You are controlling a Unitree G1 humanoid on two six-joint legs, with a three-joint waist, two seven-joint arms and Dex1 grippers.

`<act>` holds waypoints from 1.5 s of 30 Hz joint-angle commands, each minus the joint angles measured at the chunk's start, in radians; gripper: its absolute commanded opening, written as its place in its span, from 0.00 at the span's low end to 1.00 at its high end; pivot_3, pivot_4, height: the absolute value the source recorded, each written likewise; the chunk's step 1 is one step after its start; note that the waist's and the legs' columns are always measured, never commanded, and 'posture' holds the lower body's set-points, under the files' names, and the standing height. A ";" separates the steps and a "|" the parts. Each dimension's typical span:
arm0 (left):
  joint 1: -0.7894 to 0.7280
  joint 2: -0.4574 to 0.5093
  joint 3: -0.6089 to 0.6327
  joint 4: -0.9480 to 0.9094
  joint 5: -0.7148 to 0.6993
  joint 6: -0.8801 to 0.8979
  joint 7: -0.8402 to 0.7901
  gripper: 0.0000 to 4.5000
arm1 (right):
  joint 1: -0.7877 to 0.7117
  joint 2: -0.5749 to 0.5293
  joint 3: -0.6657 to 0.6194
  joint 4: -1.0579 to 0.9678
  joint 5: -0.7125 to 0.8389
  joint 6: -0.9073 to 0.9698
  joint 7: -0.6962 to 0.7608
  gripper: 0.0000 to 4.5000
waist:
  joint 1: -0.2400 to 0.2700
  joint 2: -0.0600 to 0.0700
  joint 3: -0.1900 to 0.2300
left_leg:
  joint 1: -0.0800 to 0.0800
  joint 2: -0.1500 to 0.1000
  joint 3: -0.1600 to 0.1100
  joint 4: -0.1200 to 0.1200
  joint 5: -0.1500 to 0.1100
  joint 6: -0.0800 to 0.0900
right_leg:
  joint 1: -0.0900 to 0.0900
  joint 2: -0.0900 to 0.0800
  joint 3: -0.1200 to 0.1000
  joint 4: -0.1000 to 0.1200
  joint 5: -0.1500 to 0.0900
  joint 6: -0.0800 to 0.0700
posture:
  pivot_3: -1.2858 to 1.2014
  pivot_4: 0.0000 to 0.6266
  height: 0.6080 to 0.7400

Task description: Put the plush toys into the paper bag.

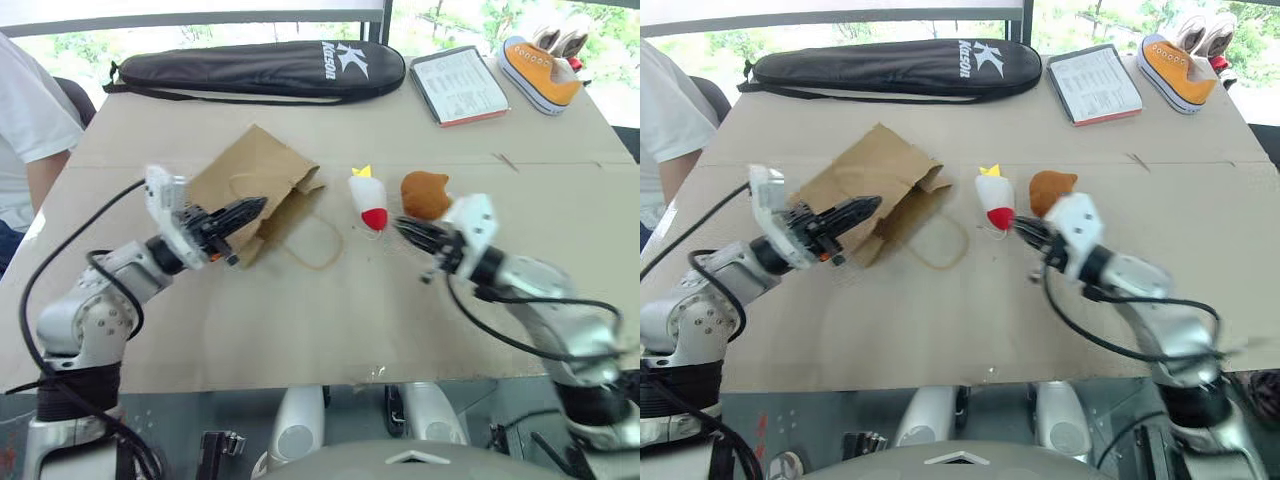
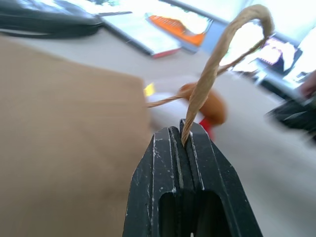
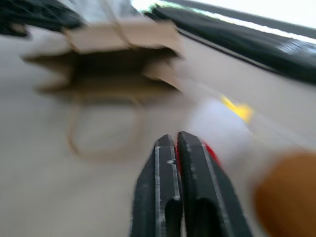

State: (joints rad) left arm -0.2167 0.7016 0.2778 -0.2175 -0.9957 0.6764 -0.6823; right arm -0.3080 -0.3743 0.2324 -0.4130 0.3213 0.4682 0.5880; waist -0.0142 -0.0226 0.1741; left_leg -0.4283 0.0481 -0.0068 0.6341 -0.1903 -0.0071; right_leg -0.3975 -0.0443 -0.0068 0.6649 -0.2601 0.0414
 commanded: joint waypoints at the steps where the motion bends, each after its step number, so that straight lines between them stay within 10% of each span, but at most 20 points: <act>1: -0.039 -0.012 0.071 -0.064 -0.152 0.106 0.106 0.00 | -0.157 0.111 0.119 0.183 -0.077 -0.075 0.025 0.02 | -0.001 0.000 0.000 | 0.000 0.000 -0.001 0.000 0.000 0.000 | 0.000 0.001 0.000 0.000 0.000 -0.001 | 0.52 0.24 1.00; 17: 0.022 -0.016 0.167 -0.175 -0.256 0.158 0.202 0.00 | -0.520 0.490 0.196 1.180 -0.292 -0.478 0.097 0.02 | 0.000 -0.001 0.000 | 0.000 0.000 -0.001 0.000 0.000 0.000 | 0.000 0.001 0.001 0.000 0.001 -0.002 | 0.52 0.24 1.00; 36: -0.113 0.087 0.315 0.072 -0.312 0.196 0.135 0.00 | -0.317 0.386 0.142 0.917 -0.335 -0.366 0.085 0.02 | -0.001 -0.002 -0.001 | 0.001 -0.001 -0.001 -0.001 0.000 -0.001 | 0.000 0.000 0.001 0.001 0.001 -0.002 | 0.52 0.24 1.00; 45: -0.024 0.124 0.204 -0.004 -0.092 0.105 -0.015 0.00 | -0.263 0.357 0.106 0.580 -0.298 -0.269 0.067 0.02 | -0.002 -0.001 0.000 | 0.000 -0.001 0.001 -0.002 0.000 -0.001 | -0.001 0.000 0.002 0.000 0.001 -0.002 | 0.52 0.24 1.00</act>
State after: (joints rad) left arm -0.2466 0.8102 0.4933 -0.1714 -1.1359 0.8285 -0.6532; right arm -0.5571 -0.0194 0.3575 0.2835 0.0170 0.1621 0.6835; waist -0.0159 -0.0236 0.1740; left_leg -0.4285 0.0469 -0.0060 0.6324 -0.1904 -0.0079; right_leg -0.3986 -0.0447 -0.0050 0.6652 -0.2591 0.0396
